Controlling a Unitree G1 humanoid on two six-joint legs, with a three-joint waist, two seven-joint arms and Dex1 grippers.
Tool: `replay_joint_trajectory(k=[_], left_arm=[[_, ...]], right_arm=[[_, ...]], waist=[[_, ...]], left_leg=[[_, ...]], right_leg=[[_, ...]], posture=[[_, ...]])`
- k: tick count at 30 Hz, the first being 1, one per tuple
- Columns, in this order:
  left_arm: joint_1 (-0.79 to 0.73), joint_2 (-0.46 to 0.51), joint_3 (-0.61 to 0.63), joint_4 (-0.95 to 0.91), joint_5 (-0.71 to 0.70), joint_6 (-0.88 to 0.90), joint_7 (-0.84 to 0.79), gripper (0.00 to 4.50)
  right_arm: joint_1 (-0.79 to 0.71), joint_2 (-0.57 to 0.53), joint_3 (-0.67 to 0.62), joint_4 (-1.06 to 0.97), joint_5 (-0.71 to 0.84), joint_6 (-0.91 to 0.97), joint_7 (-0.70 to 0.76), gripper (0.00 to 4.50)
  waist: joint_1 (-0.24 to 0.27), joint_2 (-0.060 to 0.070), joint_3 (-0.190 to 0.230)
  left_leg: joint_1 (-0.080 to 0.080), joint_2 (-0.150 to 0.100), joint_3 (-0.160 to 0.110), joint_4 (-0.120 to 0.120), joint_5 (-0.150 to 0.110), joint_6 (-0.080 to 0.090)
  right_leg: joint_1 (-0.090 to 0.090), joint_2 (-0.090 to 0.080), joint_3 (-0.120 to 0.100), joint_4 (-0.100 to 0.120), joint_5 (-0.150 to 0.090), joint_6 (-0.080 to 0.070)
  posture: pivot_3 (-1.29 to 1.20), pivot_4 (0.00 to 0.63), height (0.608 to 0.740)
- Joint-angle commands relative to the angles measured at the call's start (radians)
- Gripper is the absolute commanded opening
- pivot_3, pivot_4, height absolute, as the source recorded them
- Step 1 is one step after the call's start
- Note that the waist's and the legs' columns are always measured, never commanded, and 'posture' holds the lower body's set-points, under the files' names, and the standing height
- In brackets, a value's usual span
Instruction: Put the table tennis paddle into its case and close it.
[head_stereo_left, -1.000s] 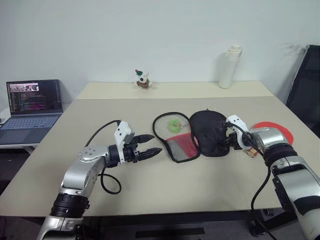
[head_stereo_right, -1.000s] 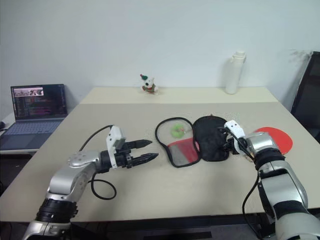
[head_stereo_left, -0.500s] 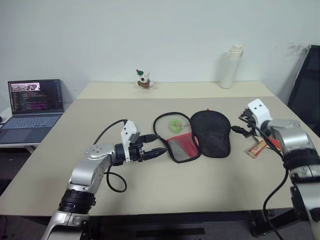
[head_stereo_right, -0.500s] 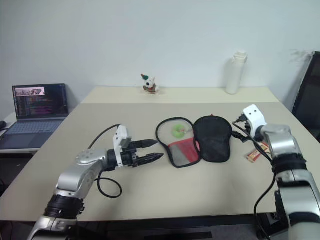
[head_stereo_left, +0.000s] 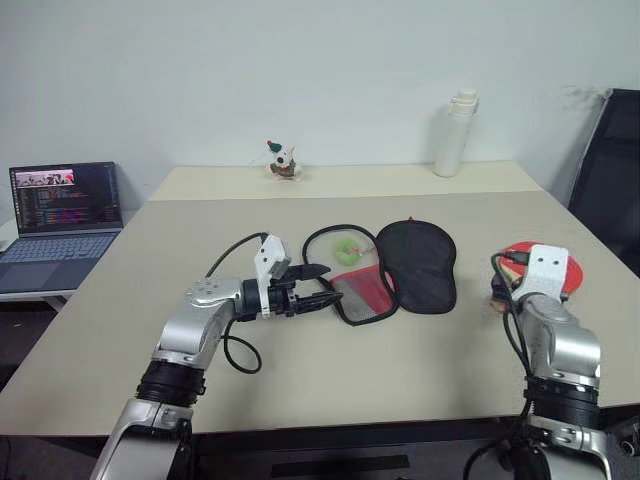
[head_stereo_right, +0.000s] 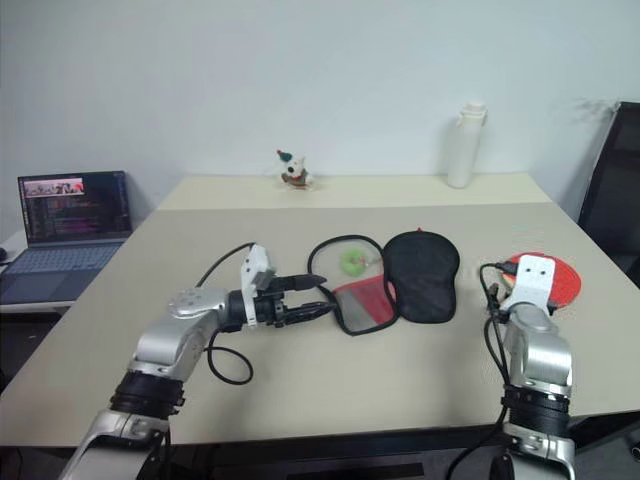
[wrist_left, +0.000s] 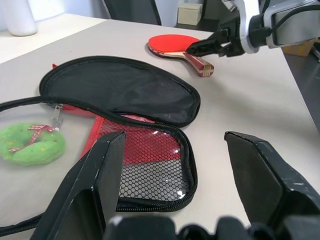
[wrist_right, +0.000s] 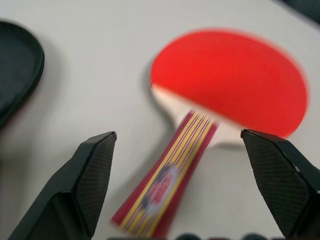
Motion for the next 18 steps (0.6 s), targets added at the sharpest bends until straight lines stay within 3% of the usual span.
replay_joint_trajectory(k=[1, 12, 15, 18], left_arm=[[-0.035, -0.004, 0.011, 0.003, 0.004, -0.026, -0.009, 3.45], [-0.013, 0.010, 0.029, -0.019, 0.004, -0.026, 0.010, 3.45], [0.004, 0.018, 0.034, -0.039, -0.001, -0.020, 0.019, 3.45], [0.011, 0.021, 0.035, -0.050, -0.004, -0.016, 0.025, 3.45]], right_arm=[[-0.016, 0.029, -0.021, 0.023, 0.008, -0.033, -0.062, 4.37], [-0.045, 0.033, 0.000, 0.205, 0.016, -0.139, -0.119, 4.37], [-0.063, 0.002, 0.028, 0.271, 0.006, -0.182, -0.094, 3.77], [-0.070, -0.036, 0.056, 0.317, 0.003, -0.208, -0.059, 2.76]], waist=[[0.000, 0.000, 0.000], [-0.001, 0.000, 0.000], [-0.004, 0.000, 0.000], [-0.003, 0.000, 0.000]], left_leg=[[0.000, 0.000, 0.000, 0.000, 0.000, 0.000], [0.001, 0.000, 0.001, 0.000, 0.000, 0.000], [0.002, 0.000, 0.003, 0.000, 0.000, 0.000], [0.002, 0.000, 0.004, 0.000, 0.000, 0.000]], right_leg=[[0.000, 0.000, 0.000, 0.000, 0.000, 0.000], [0.000, 0.000, 0.002, 0.000, 0.000, 0.001], [0.000, 0.000, 0.004, 0.000, 0.001, 0.002], [0.000, 0.000, 0.005, -0.001, 0.001, 0.002]], posture=[[0.00, 0.150, 0.740], [0.00, 0.150, 0.740], [0.00, 0.150, 0.740], [0.00, 0.150, 0.740]])
